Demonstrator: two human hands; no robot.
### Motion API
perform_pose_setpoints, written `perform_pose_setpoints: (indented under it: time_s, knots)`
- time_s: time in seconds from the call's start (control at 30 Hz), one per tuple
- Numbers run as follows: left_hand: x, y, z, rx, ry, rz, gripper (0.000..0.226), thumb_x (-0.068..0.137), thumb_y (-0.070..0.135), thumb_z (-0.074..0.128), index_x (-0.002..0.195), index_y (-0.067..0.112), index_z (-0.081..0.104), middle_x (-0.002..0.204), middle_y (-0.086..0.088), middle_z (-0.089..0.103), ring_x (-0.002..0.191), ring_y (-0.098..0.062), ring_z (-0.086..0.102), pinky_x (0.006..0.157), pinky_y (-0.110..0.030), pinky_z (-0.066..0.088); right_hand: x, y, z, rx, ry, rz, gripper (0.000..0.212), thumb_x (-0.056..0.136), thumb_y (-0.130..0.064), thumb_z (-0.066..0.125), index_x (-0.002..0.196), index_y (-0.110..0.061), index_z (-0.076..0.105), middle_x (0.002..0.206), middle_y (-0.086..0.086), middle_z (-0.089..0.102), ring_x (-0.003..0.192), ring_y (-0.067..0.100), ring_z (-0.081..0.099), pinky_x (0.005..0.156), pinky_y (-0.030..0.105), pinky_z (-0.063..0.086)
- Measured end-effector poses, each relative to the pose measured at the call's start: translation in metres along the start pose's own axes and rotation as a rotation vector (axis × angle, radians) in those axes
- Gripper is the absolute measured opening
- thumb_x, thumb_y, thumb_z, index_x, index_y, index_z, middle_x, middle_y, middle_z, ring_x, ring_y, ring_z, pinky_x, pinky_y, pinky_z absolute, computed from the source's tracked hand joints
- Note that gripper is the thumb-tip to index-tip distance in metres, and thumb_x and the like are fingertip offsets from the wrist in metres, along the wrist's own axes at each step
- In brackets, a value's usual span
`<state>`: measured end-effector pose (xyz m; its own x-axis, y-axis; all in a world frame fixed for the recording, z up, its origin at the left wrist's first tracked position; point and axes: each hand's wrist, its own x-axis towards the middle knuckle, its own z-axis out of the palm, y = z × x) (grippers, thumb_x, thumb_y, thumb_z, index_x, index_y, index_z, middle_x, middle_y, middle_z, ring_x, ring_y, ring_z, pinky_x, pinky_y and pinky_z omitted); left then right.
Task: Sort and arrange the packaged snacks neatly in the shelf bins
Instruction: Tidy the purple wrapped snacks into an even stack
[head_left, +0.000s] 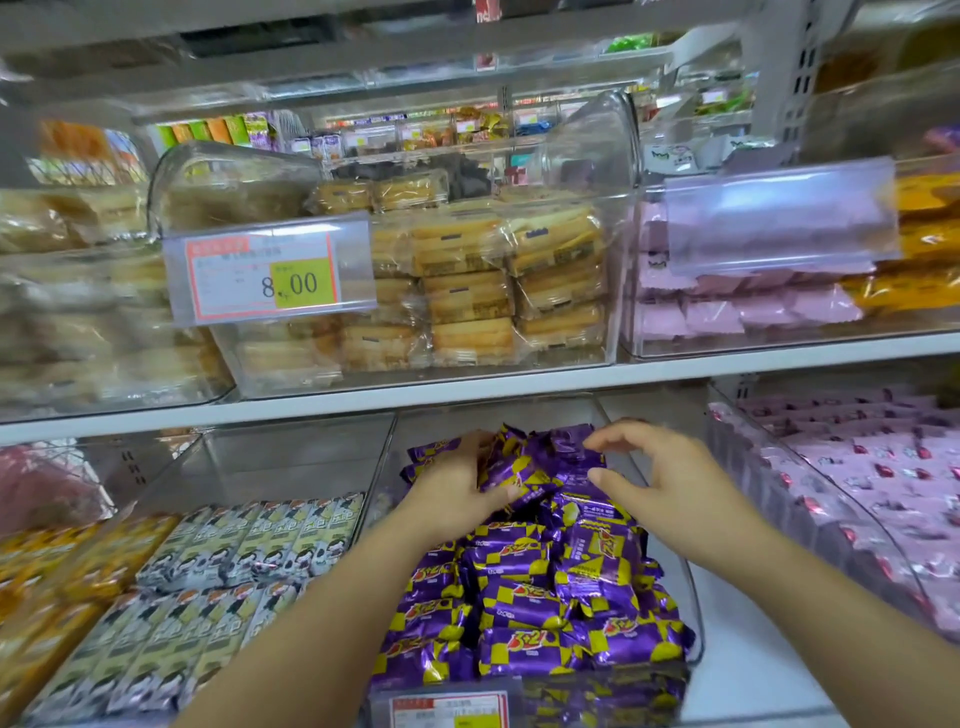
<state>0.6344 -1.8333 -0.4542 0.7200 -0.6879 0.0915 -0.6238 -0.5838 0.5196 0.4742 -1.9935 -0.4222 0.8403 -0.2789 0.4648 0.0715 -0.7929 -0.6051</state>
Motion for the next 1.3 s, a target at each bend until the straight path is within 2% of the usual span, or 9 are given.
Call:
perform_pose_setpoints:
  time_s: [0.17,0.33,0.5,0.6,0.7,0.83,1.07,1.2,1.3]
  knots:
    - [-0.001,-0.011,-0.003,0.3,-0.053,-0.02,0.07,0.089,0.049,0.057,0.145,0.021,0.026,0.136,-0.011,0.047,0.13,-0.029,0.038,0.103,-0.039,0.036,-0.002,0.003,-0.002,-0.024,-0.017,0.013,0.019,0.083,-0.013,0.069,0.101,-0.019,0.067,0.094,-0.017,0.059,0.09,-0.002,0.052,0.076,-0.007,0.029]
    - [-0.001,-0.007,-0.014,0.601,-0.126,0.036,0.07,0.091,0.045,0.056,0.148,0.039,0.016,0.147,-0.002,0.038,0.141,-0.029,0.021,0.113,-0.054,0.019,-0.006,0.006,0.0,-0.059,-0.062,0.014,0.019,0.085,-0.016,0.067,0.104,-0.022,0.066,0.096,-0.018,0.058,0.092,-0.005,0.051,0.074,-0.008,0.028]
    - [0.012,0.002,-0.005,0.765,-0.073,0.092,0.068,0.087,0.05,0.059,0.146,0.04,0.026,0.144,-0.006,0.036,0.136,-0.03,0.027,0.11,-0.049,0.025,-0.006,0.01,0.004,-0.123,-0.091,0.017,0.021,0.085,-0.018,0.067,0.105,-0.022,0.066,0.101,-0.013,0.062,0.098,0.0,0.053,0.078,0.001,0.034]
    - [0.014,0.001,0.006,0.802,0.026,0.081,0.068,0.084,0.054,0.059,0.145,0.04,0.031,0.141,-0.008,0.037,0.132,-0.03,0.032,0.109,-0.044,0.027,-0.005,0.012,0.006,-0.178,-0.146,0.026,0.022,0.086,-0.021,0.065,0.108,-0.024,0.065,0.109,-0.011,0.063,0.106,0.007,0.052,0.089,0.017,0.037]
    - [0.014,0.0,0.009,0.789,0.067,0.064,0.068,0.082,0.056,0.061,0.143,0.042,0.033,0.138,-0.006,0.039,0.13,-0.028,0.036,0.108,-0.044,0.026,-0.004,0.012,0.006,-0.259,-0.221,0.004,0.022,0.089,-0.024,0.061,0.11,-0.03,0.064,0.111,-0.014,0.062,0.11,0.01,0.05,0.095,0.027,0.038]
    - [0.01,-0.001,-0.006,0.659,0.0,0.023,0.069,0.083,0.055,0.061,0.143,0.042,0.031,0.138,-0.003,0.042,0.128,-0.027,0.041,0.109,-0.046,0.029,-0.003,0.007,-0.007,-0.279,-0.32,-0.03,0.044,0.089,0.0,0.046,0.113,-0.032,0.065,0.116,-0.012,0.061,0.113,0.012,0.048,0.095,0.027,0.037]
    - [-0.013,0.001,-0.026,0.305,-0.061,0.104,0.017,0.089,0.031,0.063,0.106,0.031,0.067,0.108,0.014,0.066,0.103,-0.006,0.059,0.091,-0.028,0.046,-0.012,-0.002,-0.006,-0.334,-0.536,-0.08,0.059,0.08,-0.003,0.048,0.126,-0.04,0.053,0.134,-0.021,0.049,0.128,0.005,0.038,0.111,0.031,0.023]
    - [-0.025,0.002,-0.021,0.232,-0.226,0.099,0.036,0.087,0.034,0.066,0.122,0.028,0.062,0.121,0.012,0.062,0.11,-0.005,0.055,0.098,-0.027,0.043,-0.015,-0.005,-0.005,-0.488,-0.627,-0.05,0.067,0.082,-0.017,0.057,0.139,-0.044,0.033,0.139,-0.02,0.039,0.129,0.008,0.023,0.116,0.038,0.008]
    - [-0.029,0.0,-0.017,0.217,-0.284,0.084,0.049,0.087,0.036,0.066,0.133,0.027,0.053,0.128,0.009,0.058,0.114,-0.006,0.052,0.093,-0.02,0.037,-0.015,-0.003,-0.002,-0.541,-0.614,-0.073,0.069,0.081,-0.024,0.062,0.139,-0.045,0.032,0.134,-0.017,0.039,0.125,0.011,0.026,0.111,0.032,0.012]
